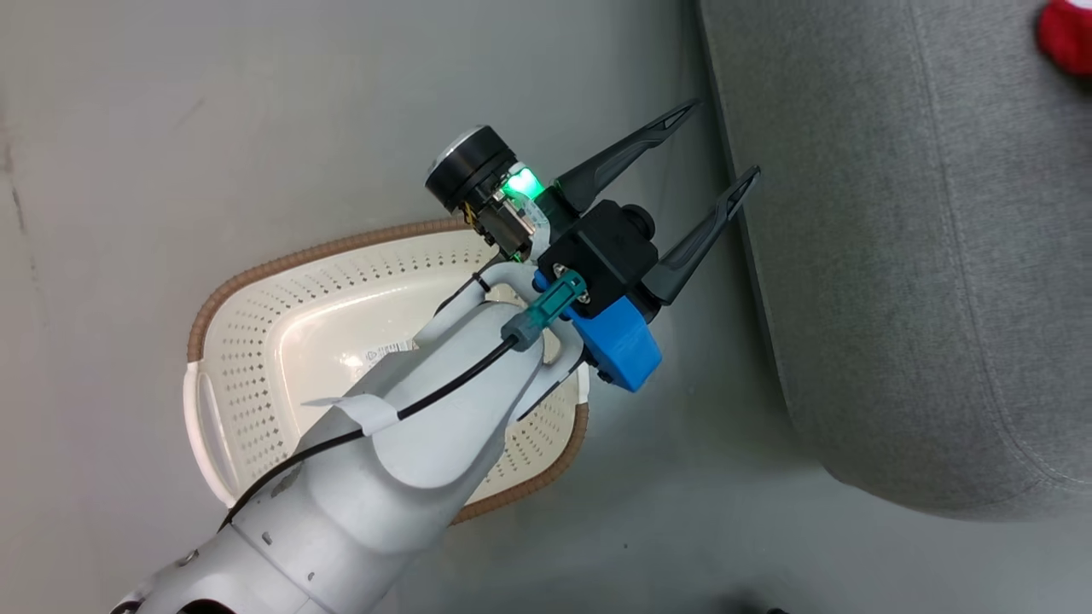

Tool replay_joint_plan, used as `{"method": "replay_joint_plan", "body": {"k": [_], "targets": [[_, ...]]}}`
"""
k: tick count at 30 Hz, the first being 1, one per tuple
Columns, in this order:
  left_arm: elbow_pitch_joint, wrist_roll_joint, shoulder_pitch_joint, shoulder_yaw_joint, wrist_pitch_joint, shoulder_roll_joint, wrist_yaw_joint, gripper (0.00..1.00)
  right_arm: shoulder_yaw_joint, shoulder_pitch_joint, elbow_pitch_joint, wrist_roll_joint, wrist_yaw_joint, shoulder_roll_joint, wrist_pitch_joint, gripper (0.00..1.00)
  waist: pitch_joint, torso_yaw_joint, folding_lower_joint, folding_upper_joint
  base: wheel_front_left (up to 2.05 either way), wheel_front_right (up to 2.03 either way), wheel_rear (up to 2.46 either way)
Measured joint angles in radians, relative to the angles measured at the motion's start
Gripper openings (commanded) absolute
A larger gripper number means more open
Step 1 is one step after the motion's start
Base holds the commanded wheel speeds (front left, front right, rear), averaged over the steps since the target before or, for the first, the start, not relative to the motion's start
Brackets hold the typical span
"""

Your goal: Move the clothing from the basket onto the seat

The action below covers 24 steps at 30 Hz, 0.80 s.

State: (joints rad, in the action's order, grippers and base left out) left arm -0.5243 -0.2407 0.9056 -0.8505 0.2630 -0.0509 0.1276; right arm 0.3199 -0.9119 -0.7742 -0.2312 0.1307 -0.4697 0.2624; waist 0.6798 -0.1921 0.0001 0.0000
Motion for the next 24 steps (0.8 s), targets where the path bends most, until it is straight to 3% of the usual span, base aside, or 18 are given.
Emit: {"method": "replay_joint_plan", "body": {"k": [9,15,24], "targets": [[0.023,-0.016,-0.087,0.056,0.0,-0.002,-0.013,1.0,0.014,0.181,0.099,0.03,0.0,0.048,0.0,1.0,-0.115,-0.019,-0.0001,0.0,0.0,0.0,0.0],[0.054,-0.023,-0.177,0.133,0.0,-0.034,-0.034,1.0,0.03,0.332,0.202,0.049,0.0,0.096,0.0,1.0,-0.214,-0.029,-0.0002,0.0,0.0,0.0,0.0],[0.122,-0.026,-0.328,0.269,0.0,-0.075,-0.072,1.0,-0.07,0.486,0.407,0.05,0.0,0.167,0.0,1.0,-0.352,-0.004,-0.0002,0.0,0.0,0.0,0.0]]}}
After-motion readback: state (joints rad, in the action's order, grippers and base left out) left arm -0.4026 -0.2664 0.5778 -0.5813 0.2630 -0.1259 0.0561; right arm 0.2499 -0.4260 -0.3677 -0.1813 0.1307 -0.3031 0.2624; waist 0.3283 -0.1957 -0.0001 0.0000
